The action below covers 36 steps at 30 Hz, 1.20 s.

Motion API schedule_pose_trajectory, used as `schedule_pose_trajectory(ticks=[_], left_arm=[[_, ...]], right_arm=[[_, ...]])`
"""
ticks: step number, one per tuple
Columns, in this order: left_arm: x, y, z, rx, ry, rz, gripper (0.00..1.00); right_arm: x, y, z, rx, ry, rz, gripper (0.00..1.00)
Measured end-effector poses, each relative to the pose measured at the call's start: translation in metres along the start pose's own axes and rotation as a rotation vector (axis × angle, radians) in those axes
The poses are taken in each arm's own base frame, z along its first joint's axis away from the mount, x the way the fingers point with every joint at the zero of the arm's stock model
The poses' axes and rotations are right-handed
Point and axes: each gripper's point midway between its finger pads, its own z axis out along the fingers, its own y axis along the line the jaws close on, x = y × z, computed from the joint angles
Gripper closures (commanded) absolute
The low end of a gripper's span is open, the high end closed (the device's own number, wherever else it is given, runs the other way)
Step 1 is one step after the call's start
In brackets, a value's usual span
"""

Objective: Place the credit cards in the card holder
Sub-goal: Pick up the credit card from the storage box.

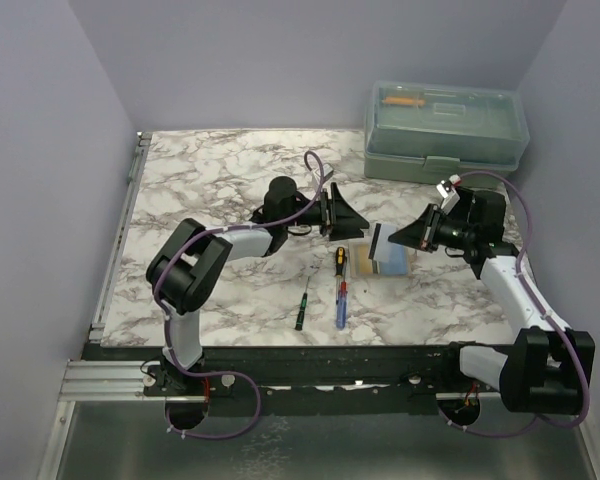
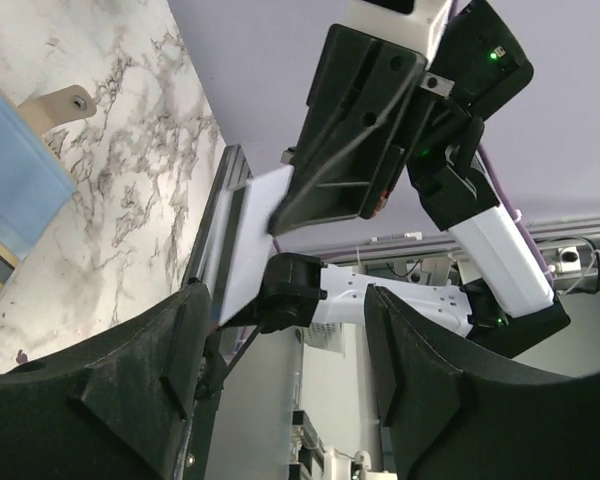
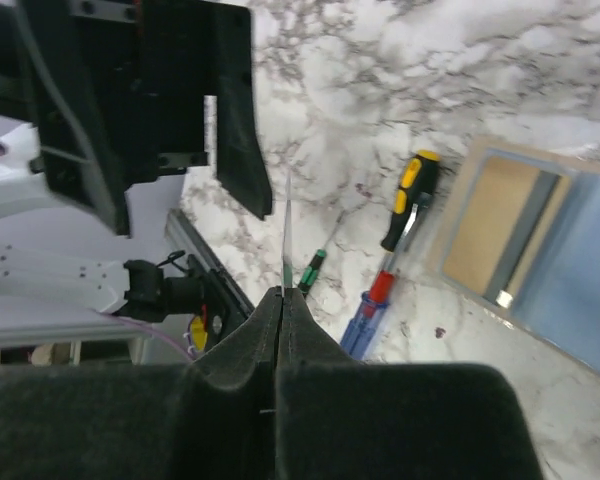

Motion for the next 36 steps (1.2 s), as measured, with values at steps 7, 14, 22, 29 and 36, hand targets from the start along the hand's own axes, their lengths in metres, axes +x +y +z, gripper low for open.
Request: schedule_pose_trajectory(ticks=[7, 14, 22, 29, 36], left_arm=[[0.013, 0.016, 0.007, 0.001, 0.021, -0.028, 0.43], [0.027, 0.016, 0.016, 0.009, 0.052, -0.018, 0.73], [0.027, 0.016, 0.016, 0.015, 0.051, 0.025, 1.0], [0.017, 0.063, 0.011, -0.257, -0.037, 0.053, 1.0], [0.023, 0.109, -0.009, -0.498, -0.062, 0.009, 1.0]], right_arm=[[0.0, 0.026, -0.003, -0.146, -0.006, -0.062, 1.0], [0.001, 0.033, -0.004, -0.19, 0.004, -0.082, 1.0], [0.004, 0.02, 0.002, -0.144, 0.011, -0.051, 0.6], [0.011, -0.055, 0.011, 0.215, -0.013, 0.059, 0.44], [0.014, -0.094, 0.004, 0.451, -0.051, 0.082, 0.31]])
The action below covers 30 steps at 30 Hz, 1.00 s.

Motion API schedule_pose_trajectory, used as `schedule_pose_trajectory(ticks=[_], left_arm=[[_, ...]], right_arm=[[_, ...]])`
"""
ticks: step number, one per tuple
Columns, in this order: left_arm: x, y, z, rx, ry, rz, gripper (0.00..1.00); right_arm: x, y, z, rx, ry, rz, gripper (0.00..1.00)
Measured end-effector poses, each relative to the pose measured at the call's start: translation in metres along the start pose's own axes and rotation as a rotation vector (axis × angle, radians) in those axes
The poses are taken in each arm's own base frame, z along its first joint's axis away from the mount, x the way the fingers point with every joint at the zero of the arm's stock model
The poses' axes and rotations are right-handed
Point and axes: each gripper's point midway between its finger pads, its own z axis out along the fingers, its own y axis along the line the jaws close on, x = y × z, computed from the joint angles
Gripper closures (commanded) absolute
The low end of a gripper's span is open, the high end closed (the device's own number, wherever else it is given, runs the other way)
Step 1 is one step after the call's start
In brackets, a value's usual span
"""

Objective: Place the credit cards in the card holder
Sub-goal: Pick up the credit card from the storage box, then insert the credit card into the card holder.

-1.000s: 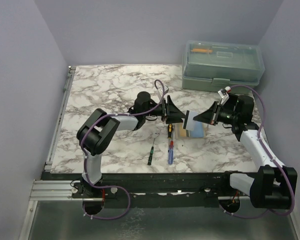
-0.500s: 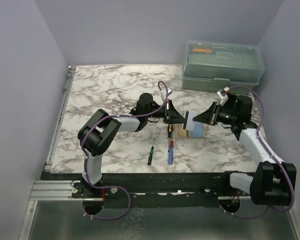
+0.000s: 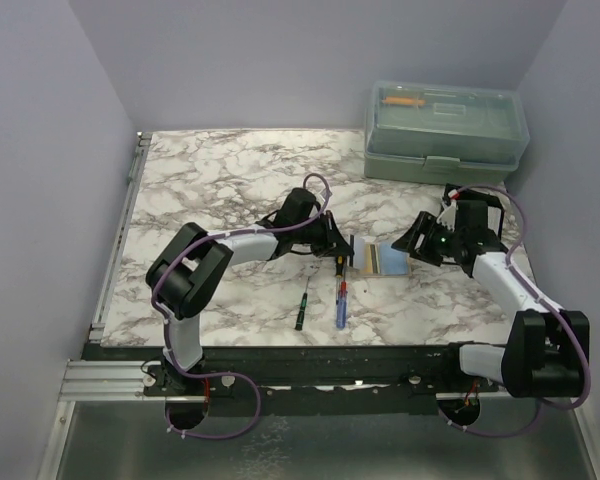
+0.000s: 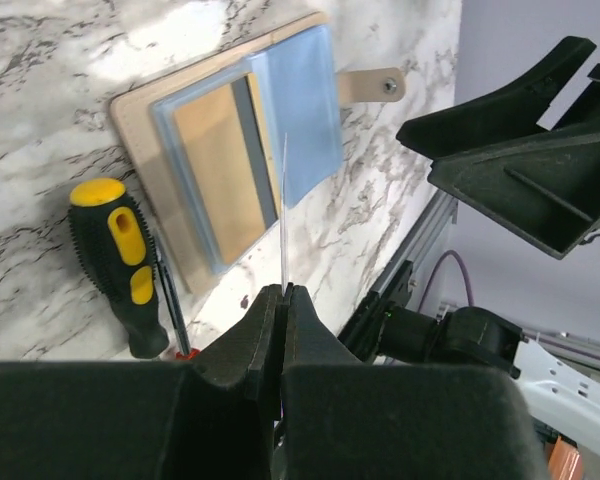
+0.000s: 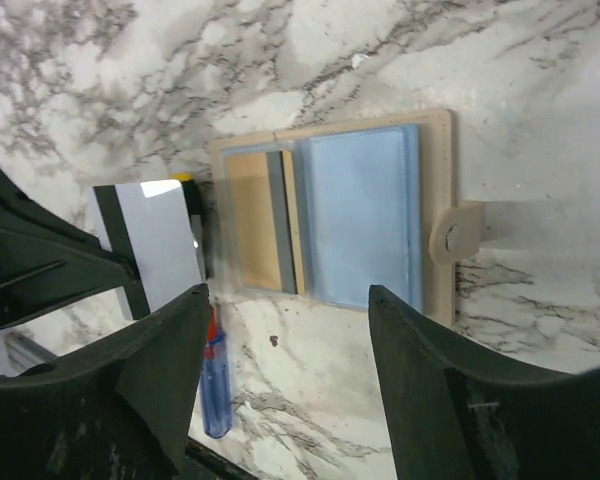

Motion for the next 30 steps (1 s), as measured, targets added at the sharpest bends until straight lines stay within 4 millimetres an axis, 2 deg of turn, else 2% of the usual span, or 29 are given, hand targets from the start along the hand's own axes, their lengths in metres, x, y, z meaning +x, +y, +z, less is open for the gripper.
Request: schedule_pose_trajectory(ticks=[3, 11, 16, 21, 26, 30], left_arm=[[0.004, 0.007, 0.001, -0.033, 0.005, -0.012, 1.0], [0.015, 0.014, 0.009, -0.069, 0.027, -0.032, 1.0], [0.015, 0.013, 0.021, -0.069, 0.041, -0.033, 1.0], [0.017, 0.008, 0.031, -0.058, 0.056, -0.024, 1.0], [0.014, 0.002, 0.043, -0.038, 0.074, -0.033, 1.0], [0.015, 0.006, 0.051, -0.032, 0.097, -0.065, 1.0]], right_arm=[[0.007, -0.008, 0.006, 0.081, 0.022, -0.011, 0.31], [0.029, -0.014, 0.027, 0.224, 0.114, -0.117, 0.36], [0.023, -0.033, 0.024, 0.337, 0.086, -0.128, 0.43], [0.012, -0.048, 0.023, 0.439, 0.053, -0.128, 0.46], [0.017, -0.063, 0.027, 0.502, 0.073, -0.117, 0.51], [0.02, -0.071, 0.029, 0.534, 0.084, -0.114, 0.54]])
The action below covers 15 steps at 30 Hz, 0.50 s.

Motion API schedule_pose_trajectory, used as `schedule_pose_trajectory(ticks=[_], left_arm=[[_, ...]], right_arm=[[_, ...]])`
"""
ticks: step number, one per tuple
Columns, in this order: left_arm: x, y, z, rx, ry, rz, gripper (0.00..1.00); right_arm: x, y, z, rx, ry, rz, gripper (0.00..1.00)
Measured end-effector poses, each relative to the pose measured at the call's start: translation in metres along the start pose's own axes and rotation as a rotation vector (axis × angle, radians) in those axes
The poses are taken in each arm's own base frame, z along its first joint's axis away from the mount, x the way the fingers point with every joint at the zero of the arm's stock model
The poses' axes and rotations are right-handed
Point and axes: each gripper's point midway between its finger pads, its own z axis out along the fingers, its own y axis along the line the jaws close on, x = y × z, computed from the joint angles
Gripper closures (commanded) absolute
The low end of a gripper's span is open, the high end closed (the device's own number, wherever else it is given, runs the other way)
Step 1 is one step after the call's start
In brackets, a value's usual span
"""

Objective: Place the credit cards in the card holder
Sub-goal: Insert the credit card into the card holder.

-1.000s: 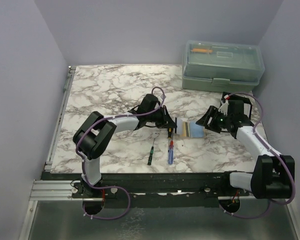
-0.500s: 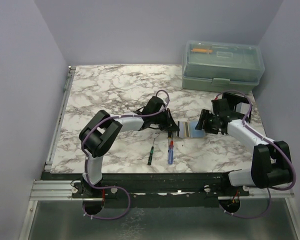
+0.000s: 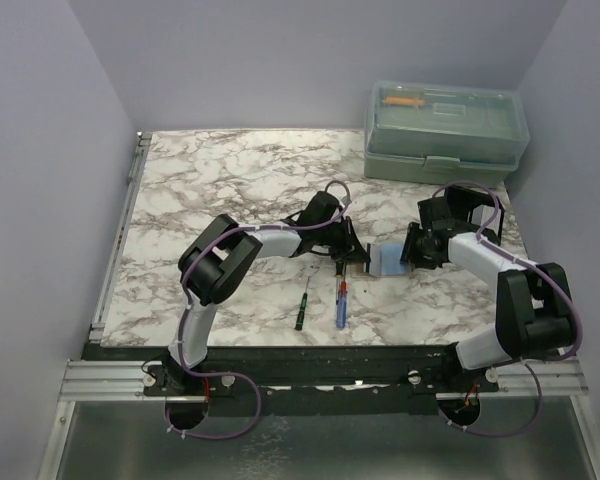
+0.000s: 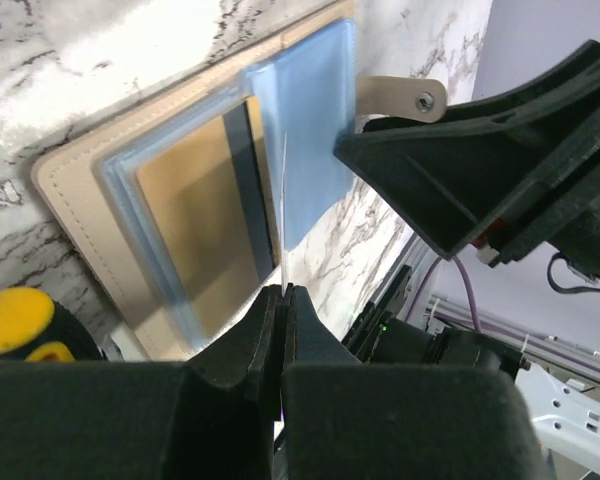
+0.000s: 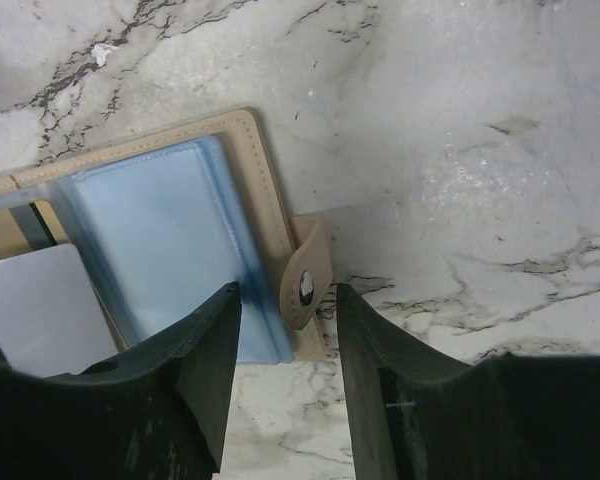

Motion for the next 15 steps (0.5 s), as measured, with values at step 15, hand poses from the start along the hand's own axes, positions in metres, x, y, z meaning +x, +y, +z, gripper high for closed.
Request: schedule_pose_trajectory(ticks=[15], left_arm=[[0.004, 0.012, 0.016, 0.02, 0.061, -0.06, 1.0]], right_arm=[[0.001, -0.002, 0.004, 0.014, 0.01, 0.006, 0.59]])
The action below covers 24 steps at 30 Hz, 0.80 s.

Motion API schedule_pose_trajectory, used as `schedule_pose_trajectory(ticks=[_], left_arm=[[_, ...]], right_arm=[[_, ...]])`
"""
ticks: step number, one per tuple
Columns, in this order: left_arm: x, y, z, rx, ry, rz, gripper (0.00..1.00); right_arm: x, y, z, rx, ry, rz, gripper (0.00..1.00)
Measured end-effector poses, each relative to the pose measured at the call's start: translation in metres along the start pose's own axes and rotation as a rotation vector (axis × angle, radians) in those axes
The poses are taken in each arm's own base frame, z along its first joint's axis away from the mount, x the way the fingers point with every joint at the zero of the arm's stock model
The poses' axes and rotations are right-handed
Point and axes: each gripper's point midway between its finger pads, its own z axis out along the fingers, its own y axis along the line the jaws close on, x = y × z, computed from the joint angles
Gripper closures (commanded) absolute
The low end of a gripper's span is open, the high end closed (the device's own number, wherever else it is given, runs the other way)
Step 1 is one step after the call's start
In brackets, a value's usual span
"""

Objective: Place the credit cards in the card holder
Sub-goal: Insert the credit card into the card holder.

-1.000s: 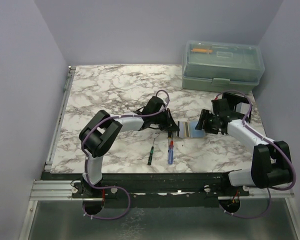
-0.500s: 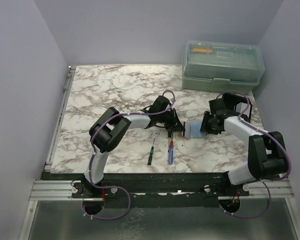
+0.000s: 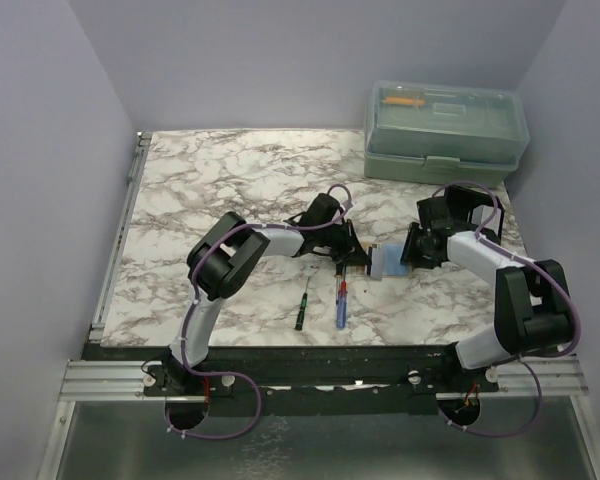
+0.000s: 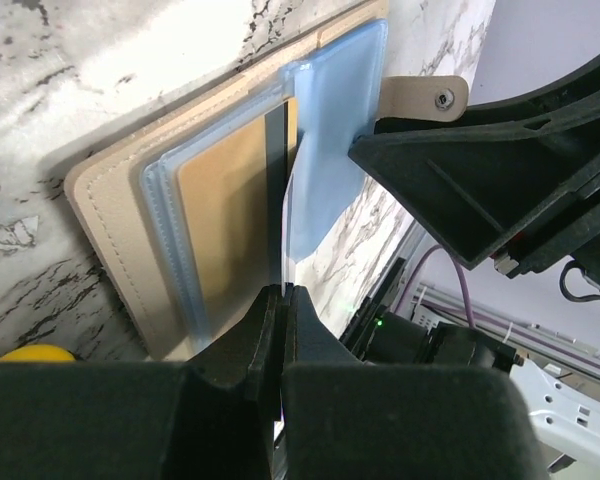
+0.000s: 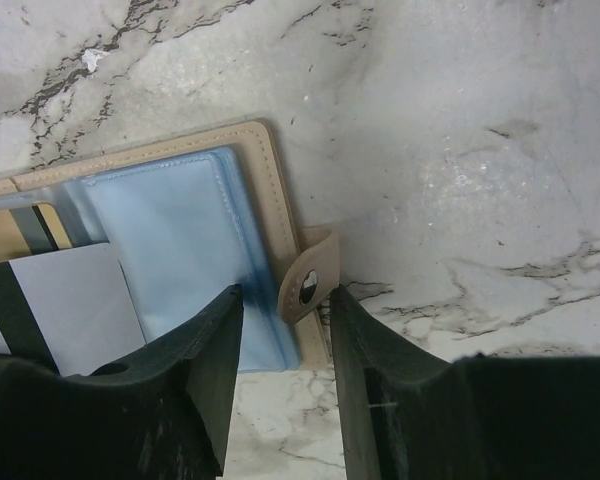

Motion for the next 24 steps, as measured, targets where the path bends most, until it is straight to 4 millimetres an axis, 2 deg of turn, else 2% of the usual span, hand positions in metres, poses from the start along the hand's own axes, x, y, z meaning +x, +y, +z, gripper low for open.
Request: schedule_pose_trajectory(ticks=[13, 24], left_arm=[[-0.007, -0.005, 0.005, 0.05, 0.017, 0.017, 1.0], [-0.024, 0.001, 0.006, 0.059, -0.004, -0.017, 1.0]], right_arm=[[-0.004, 0.003, 0.004, -0.001, 0.009, -0.002, 0.59], [-0.004, 0.007, 0.005, -0.02, 0.016, -0.005, 0.63]])
